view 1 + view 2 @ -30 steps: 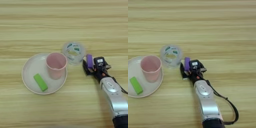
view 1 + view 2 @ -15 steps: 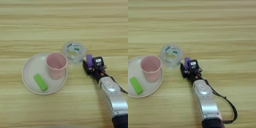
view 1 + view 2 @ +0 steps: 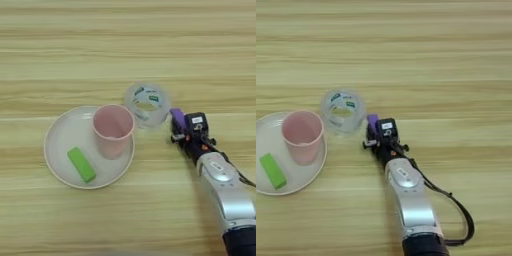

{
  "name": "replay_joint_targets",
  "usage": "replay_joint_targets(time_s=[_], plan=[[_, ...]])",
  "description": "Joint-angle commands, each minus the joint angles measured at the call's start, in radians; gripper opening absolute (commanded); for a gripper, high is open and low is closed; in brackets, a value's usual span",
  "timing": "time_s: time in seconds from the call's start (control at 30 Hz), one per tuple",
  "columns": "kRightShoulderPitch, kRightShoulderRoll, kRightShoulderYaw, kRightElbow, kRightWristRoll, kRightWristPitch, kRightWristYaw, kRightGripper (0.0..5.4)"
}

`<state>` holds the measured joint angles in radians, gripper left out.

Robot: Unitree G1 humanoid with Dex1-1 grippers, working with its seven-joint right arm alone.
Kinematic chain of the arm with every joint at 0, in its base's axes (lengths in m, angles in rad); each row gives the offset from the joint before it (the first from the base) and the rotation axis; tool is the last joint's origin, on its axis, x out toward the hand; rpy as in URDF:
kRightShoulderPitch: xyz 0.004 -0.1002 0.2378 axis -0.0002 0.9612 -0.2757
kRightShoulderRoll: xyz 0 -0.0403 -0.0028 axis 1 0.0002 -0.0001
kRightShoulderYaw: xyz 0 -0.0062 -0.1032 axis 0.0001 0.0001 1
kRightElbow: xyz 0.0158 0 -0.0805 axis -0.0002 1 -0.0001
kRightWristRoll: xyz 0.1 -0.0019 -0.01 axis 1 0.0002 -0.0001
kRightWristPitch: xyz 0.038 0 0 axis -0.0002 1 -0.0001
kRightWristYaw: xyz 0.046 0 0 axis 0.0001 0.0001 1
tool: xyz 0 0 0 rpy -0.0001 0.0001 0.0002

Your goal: Move the objects on the table

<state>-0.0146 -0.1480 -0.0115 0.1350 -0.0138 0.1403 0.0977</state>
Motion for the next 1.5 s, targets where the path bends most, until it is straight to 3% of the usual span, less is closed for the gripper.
replay_joint_targets(time_s=[0.03, 0.3, 0.6, 0.63, 1.0, 1.17, 1.33, 1.5], plan=[[0.003, -0.020, -0.030, 0.057, -0.023, 0.046, -0.040, 1.43], [-0.034, -0.033, -0.083, 0.125, -0.019, 0.058, -0.096, 1.43], [-0.046, -0.039, -0.095, 0.155, -0.019, 0.047, -0.098, 1.43], [-0.045, -0.038, -0.092, 0.153, -0.022, 0.041, -0.098, 1.72], [-0.025, -0.055, -0.081, 0.105, -0.034, -0.059, -0.081, 2.73], [-0.016, -0.069, -0.098, 0.026, -0.001, -0.092, -0.045, 3.16], [-0.045, -0.084, -0.120, -0.083, 0.039, -0.071, -0.004, 3.61], [-0.136, -0.099, -0.131, -0.227, 0.063, 0.026, 0.018, 4.09]])
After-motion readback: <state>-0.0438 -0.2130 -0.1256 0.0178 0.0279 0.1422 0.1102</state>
